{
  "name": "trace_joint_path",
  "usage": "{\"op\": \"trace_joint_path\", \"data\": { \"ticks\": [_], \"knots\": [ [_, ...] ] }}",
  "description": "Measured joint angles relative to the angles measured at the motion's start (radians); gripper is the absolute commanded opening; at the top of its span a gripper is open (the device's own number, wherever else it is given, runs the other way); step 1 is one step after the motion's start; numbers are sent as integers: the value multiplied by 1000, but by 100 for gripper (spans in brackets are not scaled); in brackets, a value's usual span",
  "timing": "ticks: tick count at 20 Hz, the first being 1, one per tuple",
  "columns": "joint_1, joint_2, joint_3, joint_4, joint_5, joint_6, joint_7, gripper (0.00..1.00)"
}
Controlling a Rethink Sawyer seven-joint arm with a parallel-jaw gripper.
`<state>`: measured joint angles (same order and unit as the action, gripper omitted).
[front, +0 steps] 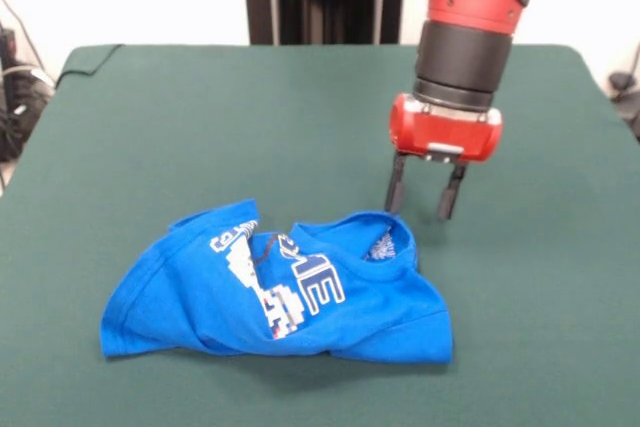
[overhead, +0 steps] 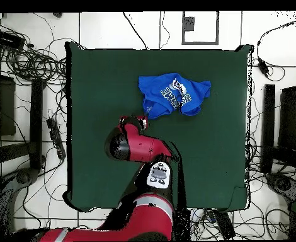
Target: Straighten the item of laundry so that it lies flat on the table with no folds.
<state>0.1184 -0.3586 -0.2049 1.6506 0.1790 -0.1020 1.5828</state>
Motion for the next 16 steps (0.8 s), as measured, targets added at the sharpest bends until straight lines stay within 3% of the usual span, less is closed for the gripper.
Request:
{"op": "trace_joint_path", "data": {
  "ticks": [9, 16],
  "knots": [
    [35, 87, -79, 0, 6, -130, 0, 100],
    [60, 98, -97, 0, 28, -138, 0, 100]
  ]
}}
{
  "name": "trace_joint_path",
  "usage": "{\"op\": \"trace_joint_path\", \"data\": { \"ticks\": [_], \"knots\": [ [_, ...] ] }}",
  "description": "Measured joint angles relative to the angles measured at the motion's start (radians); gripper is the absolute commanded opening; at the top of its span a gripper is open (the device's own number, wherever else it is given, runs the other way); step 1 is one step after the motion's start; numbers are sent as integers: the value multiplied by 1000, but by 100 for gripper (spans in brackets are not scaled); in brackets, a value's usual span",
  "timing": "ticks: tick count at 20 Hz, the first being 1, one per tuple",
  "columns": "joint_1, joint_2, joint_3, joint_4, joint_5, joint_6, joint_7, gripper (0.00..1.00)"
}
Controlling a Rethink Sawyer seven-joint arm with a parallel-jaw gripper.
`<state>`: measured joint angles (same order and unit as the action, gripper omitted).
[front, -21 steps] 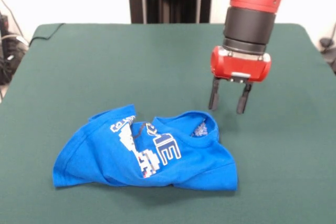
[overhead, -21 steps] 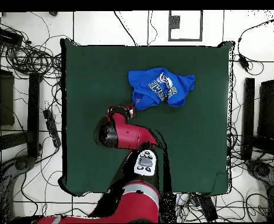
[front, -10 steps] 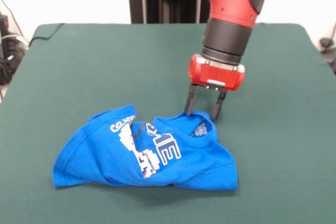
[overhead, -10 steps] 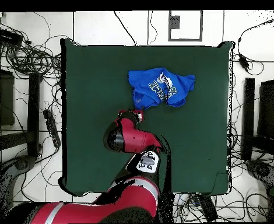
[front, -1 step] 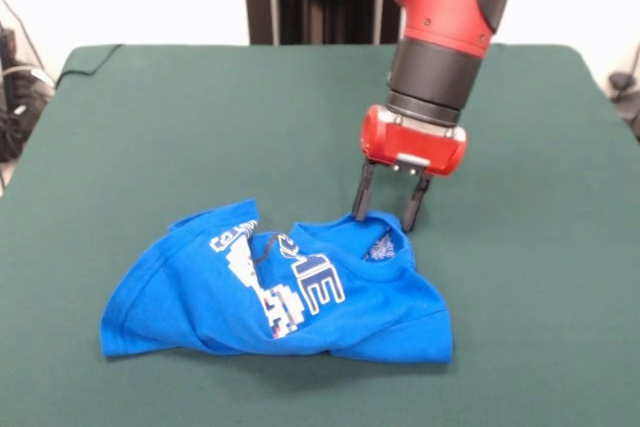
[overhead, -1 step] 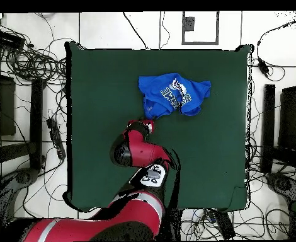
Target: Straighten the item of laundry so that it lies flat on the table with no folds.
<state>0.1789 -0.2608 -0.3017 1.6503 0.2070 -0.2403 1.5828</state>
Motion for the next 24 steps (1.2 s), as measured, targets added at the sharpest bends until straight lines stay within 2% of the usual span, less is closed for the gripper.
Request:
{"op": "trace_joint_path", "data": {
  "ticks": [17, 18, 24],
  "knots": [
    [-16, 5, 10, -15, -1, 0, 0, 100],
    [-16, 7, 12, -19, -11, 0, 0, 0],
    [0, 20, 7, -32, -14, -1, 0, 0]
  ]
}}
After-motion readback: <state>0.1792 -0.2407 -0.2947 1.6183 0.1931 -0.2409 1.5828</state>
